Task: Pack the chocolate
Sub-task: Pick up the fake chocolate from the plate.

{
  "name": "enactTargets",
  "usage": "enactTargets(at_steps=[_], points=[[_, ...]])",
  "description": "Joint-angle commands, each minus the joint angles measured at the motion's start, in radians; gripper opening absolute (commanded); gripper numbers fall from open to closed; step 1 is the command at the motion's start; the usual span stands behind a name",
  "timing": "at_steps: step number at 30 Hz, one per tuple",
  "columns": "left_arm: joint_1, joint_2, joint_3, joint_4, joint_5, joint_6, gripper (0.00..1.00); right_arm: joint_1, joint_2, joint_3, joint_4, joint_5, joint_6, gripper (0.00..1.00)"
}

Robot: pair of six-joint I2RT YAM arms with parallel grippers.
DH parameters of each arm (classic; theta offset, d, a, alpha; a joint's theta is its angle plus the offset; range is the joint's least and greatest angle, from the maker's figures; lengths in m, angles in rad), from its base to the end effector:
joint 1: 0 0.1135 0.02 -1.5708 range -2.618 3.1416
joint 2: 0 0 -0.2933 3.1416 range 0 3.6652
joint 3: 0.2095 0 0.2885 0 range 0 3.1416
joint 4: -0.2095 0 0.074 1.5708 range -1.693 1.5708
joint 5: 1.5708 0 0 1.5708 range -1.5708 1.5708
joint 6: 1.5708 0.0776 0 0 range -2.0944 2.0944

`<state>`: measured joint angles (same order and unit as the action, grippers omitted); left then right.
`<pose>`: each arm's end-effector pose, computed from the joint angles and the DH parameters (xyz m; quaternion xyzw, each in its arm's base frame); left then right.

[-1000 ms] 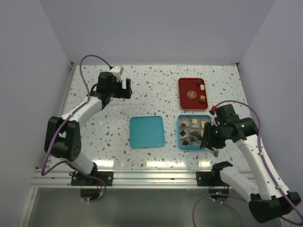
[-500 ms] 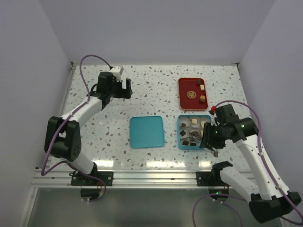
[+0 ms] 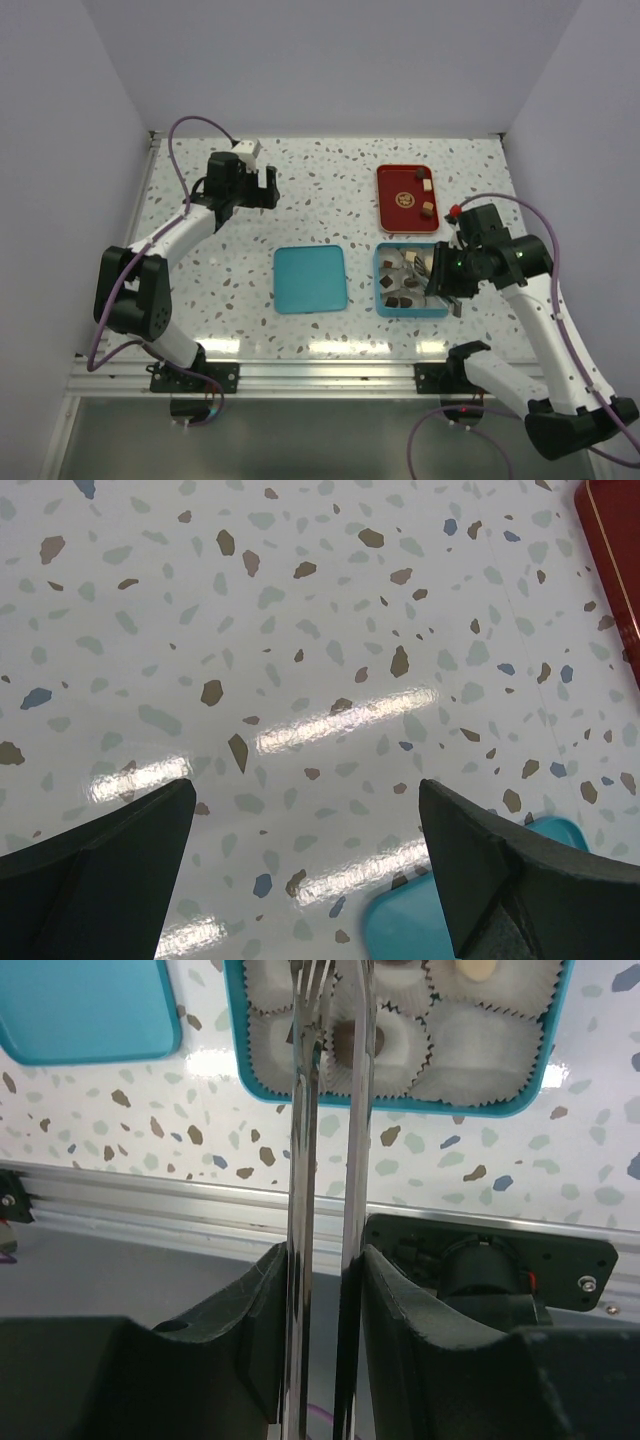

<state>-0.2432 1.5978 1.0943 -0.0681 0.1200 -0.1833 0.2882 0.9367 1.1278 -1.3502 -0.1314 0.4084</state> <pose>0.4161 -0.1128 0.2414 0.0550 0.8749 -0.1527 0.4562 0.1623 0.0587 0.3240 0.0453 0.9758 0.1300 0.1698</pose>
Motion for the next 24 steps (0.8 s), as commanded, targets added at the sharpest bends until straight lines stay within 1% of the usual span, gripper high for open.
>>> enactTargets(at_steps=[1, 6, 7, 9, 10, 13, 17, 24], points=[[-0.004, -0.013, 0.024, 0.051, 0.013, -0.013, 1.00, 0.003, 0.045, 0.096, -0.236, 0.059, -0.016, 0.36], [-0.004, -0.013, 0.024, 0.053, 0.027, -0.018, 1.00, 0.002, 0.135, 0.205, -0.228, 0.156, -0.057, 0.33], [-0.004, -0.013, 0.024, 0.053, 0.030, -0.019, 1.00, 0.002, 0.154, 0.249, -0.219, 0.171, -0.060, 0.33], [-0.004, -0.015, 0.022, 0.053, 0.027, -0.019, 1.00, 0.000, 0.194, 0.283, -0.175, 0.180, -0.066, 0.32], [-0.004, -0.016, 0.022, 0.085, 0.027, -0.019, 1.00, 0.000, 0.209, 0.312, -0.158, 0.187, -0.066, 0.32], [-0.004, -0.021, 0.024, 0.085, 0.033, -0.019, 1.00, -0.001, 0.258, 0.333, -0.061, 0.187, -0.066, 0.32], [-0.004, -0.030, 0.022, 0.083, 0.035, -0.019, 1.00, -0.011, 0.323, 0.319, 0.095, 0.210, -0.077, 0.32], [-0.004, -0.044, 0.015, 0.083, 0.023, -0.018, 1.00, -0.076, 0.424, 0.313, 0.330, 0.170, -0.091, 0.32]])
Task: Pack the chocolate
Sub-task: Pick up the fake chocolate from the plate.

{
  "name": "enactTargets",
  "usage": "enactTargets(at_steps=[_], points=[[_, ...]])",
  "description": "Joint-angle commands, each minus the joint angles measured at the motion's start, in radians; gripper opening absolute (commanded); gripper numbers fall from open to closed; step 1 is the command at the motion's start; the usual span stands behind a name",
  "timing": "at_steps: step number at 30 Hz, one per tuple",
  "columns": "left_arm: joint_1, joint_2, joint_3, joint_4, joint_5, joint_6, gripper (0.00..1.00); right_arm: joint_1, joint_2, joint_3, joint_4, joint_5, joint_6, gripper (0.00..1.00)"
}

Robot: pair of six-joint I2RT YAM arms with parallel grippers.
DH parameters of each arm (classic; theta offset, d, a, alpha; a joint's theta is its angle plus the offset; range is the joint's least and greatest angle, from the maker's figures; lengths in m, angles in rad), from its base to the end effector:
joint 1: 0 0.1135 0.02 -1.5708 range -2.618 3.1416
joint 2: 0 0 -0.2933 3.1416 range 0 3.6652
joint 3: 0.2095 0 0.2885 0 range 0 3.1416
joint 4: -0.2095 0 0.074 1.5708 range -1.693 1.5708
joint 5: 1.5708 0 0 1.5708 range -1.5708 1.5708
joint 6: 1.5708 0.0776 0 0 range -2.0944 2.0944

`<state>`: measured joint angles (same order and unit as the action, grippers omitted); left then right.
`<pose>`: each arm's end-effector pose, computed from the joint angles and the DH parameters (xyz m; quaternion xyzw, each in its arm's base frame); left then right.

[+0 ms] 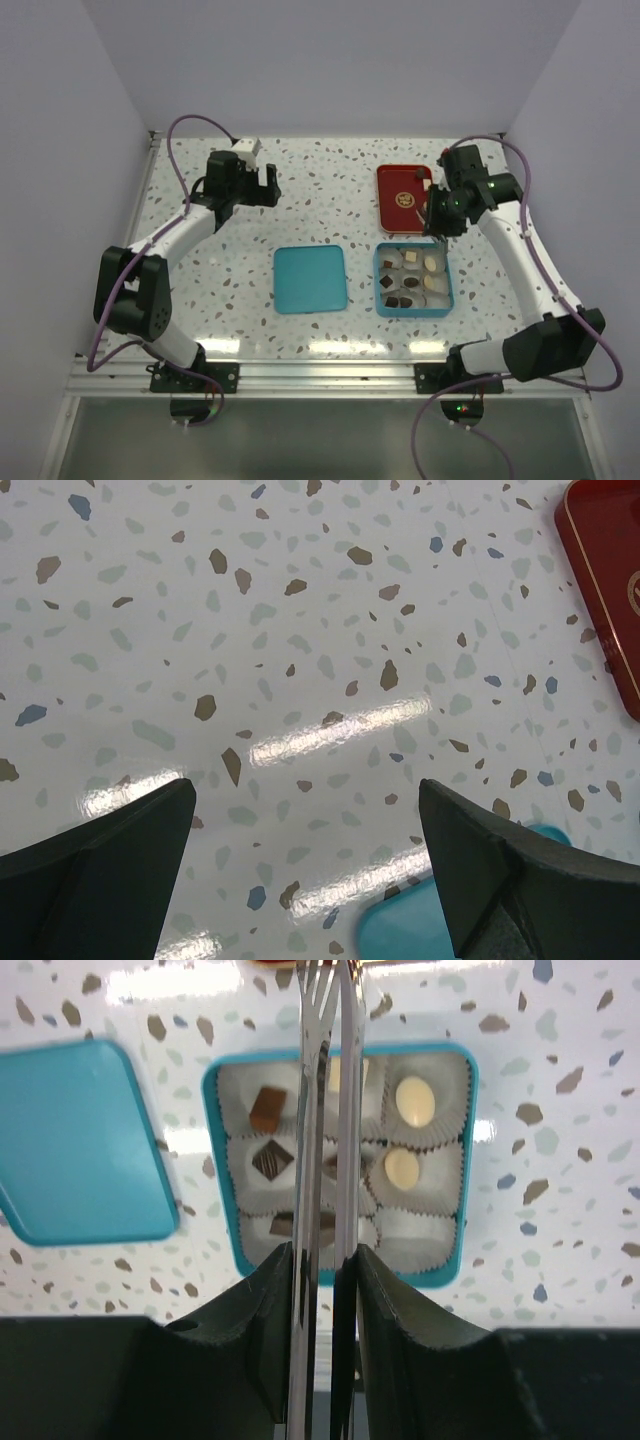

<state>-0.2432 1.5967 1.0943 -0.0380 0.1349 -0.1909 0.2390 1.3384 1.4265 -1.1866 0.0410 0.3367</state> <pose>0.4179 -0.1145 0.2458 0.0559 0.8670 -0.1631 0.4674 0.2895 0.0673 0.3486 0.0523 0.9706 0.0473 0.2299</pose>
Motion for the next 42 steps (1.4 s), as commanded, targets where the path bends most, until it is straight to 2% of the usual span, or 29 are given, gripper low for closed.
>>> enactTargets(at_steps=[1, 11, 15, 27, 34, 42], points=[[-0.004, -0.041, 0.015, 0.053, 0.009, -0.010, 1.00, -0.030, 0.056, 0.032, 0.179, -0.006, -0.021, 0.32], [-0.004, -0.043, 0.012, 0.050, 0.009, -0.008, 1.00, -0.121, 0.260, 0.075, 0.364, 0.003, -0.096, 0.32], [-0.004, -0.044, 0.013, 0.044, 0.005, -0.005, 1.00, -0.127, 0.335, 0.129, 0.337, 0.037, -0.119, 0.32], [-0.004, -0.043, 0.012, 0.043, 0.006, -0.005, 1.00, -0.133, 0.278, 0.035, 0.320, 0.128, -0.140, 0.35], [-0.004, -0.046, 0.007, 0.047, 0.009, -0.007, 1.00, -0.135, 0.271, 0.011, 0.323, 0.092, -0.136, 0.39], [-0.004, -0.049, 0.001, 0.049, 0.011, -0.008, 1.00, -0.135, 0.263, -0.032, 0.338, 0.051, -0.122, 0.40]])
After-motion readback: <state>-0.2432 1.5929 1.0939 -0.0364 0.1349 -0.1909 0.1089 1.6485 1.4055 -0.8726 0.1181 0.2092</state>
